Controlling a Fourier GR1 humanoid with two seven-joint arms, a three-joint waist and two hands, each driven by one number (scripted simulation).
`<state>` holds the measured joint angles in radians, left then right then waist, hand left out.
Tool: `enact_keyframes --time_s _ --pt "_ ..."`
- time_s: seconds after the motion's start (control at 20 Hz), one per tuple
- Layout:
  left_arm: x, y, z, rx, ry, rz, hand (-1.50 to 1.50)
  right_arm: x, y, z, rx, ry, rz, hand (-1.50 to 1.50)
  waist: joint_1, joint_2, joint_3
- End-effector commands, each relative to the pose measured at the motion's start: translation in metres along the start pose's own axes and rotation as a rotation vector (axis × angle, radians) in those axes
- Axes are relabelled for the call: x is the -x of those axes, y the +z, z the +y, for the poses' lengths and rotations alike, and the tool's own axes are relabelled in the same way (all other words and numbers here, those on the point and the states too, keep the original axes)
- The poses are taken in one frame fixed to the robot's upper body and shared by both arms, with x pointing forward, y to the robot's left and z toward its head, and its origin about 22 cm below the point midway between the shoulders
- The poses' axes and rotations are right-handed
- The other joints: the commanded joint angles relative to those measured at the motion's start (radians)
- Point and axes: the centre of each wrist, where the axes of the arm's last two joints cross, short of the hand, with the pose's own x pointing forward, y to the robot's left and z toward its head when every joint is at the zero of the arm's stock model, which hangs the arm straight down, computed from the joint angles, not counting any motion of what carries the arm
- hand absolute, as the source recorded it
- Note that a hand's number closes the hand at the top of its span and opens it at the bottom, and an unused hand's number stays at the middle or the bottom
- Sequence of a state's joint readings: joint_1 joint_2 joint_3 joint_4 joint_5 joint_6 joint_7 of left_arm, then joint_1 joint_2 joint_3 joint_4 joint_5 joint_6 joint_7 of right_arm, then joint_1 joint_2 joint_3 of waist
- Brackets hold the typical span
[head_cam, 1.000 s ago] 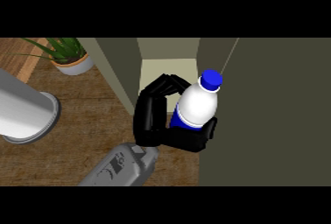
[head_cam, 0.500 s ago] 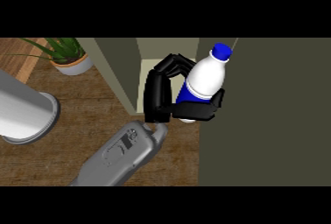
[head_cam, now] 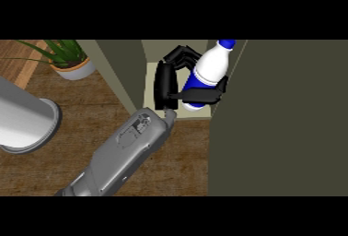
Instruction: Pick up the bottled water, place it into the cabinet and close the cabinet
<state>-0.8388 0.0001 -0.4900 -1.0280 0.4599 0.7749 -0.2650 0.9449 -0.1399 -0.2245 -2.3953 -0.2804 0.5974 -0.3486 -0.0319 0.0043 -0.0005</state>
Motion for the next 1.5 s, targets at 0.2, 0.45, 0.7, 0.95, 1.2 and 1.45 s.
enact_keyframes --time_s 0.2,0.45,0.7,0.95,1.2,1.45 --pt "0.025 -0.021 0.021 -0.065 -0.003 0.027 1.5 -0.018 -0.011 -0.002 0.0 -0.069 -0.066 -1.5 0.002 0.005 -0.001" --pt "0.037 -0.04 0.036 -0.122 0.005 0.036 1.5 -0.021 -0.004 0.006 -0.016 -0.056 -0.068 -1.5 -0.013 0.005 -0.001" --pt "0.048 -0.043 0.037 -0.091 -0.127 -0.011 1.5 -0.018 -0.007 0.007 -0.031 -0.068 -0.07 -1.5 -0.013 0.005 0.0" --pt "0.046 -0.059 0.034 -0.074 -0.275 -0.002 -1.5 -0.022 -0.01 0.007 -0.041 -0.062 -0.073 -1.5 -0.028 0.01 -0.001" --pt "0.037 -0.075 0.037 -0.073 -0.339 0.008 -1.5 -0.007 -0.009 0.0 -0.037 -0.077 -0.08 -1.5 -0.03 0.015 0.0" --pt "0.035 -0.08 0.042 -0.076 -0.288 0.014 -1.5 -0.018 -0.008 0.007 -0.018 -0.041 -0.084 -1.5 -0.021 0.008 -0.001"
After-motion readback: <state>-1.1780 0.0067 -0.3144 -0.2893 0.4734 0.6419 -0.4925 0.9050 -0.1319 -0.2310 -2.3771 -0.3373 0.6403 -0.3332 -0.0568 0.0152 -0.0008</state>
